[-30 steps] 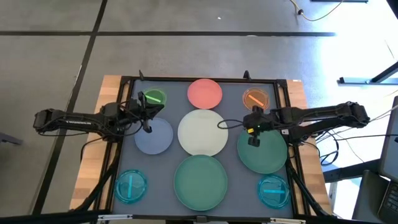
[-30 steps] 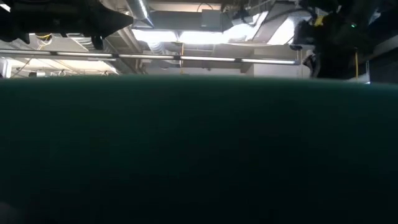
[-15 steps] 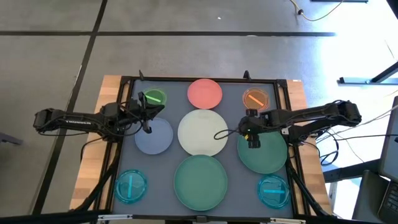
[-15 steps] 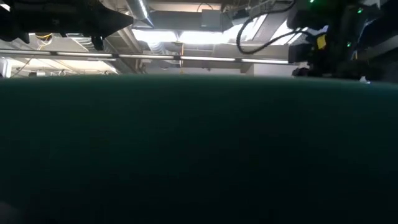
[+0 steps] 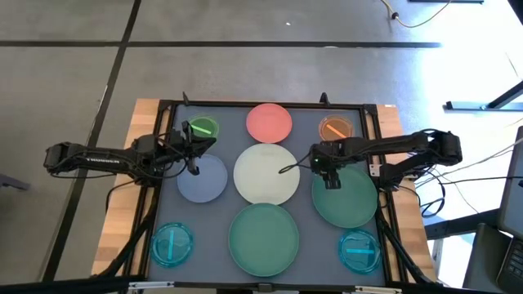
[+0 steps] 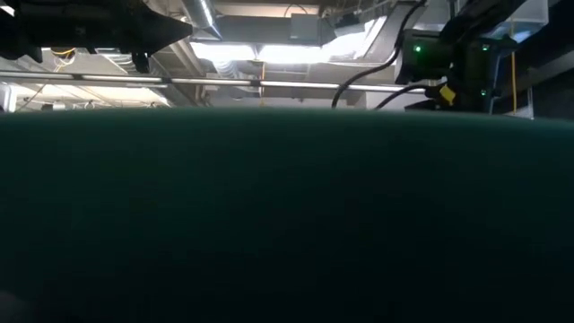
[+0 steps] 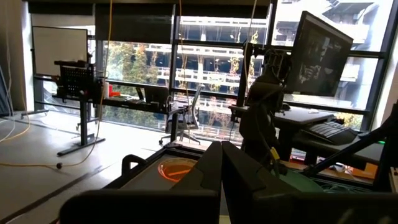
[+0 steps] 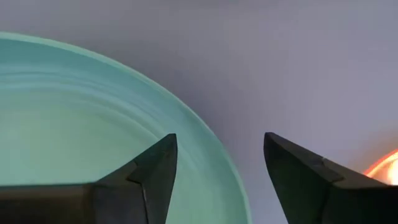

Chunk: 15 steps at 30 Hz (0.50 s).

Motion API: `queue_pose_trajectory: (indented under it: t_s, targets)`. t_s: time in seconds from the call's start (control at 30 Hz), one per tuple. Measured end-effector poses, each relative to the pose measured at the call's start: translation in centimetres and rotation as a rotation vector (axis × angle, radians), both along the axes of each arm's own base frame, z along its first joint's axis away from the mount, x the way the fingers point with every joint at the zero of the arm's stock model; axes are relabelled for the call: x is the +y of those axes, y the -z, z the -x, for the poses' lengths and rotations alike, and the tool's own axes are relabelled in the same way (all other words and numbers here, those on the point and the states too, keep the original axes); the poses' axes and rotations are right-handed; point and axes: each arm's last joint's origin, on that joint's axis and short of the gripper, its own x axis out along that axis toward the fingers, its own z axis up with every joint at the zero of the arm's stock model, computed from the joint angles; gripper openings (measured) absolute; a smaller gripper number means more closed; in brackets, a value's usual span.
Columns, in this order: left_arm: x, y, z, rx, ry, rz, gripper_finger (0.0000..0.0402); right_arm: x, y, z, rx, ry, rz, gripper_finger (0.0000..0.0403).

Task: Stack plastic plates
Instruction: Stack the right dark green plate on the gray plate

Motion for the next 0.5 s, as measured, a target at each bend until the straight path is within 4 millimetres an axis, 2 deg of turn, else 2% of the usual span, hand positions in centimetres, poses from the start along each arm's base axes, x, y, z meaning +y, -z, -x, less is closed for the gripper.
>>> queue_pose_trajectory:
  t_s: [0.3, 0.5]
  targets:
    - [0.0, 0.0, 0.0, 0.005, -0.003, -0.015, 0.0, -0.09, -0.05, -0.26, -0.024, -0.045, 0.018, 0.0158]
    - [0.0, 0.0, 0.0, 0.01, -0.006, -0.029, 0.0, -0.11, 0.47, -0.43, 0.0, -0.055, 0.016, 0.0135]
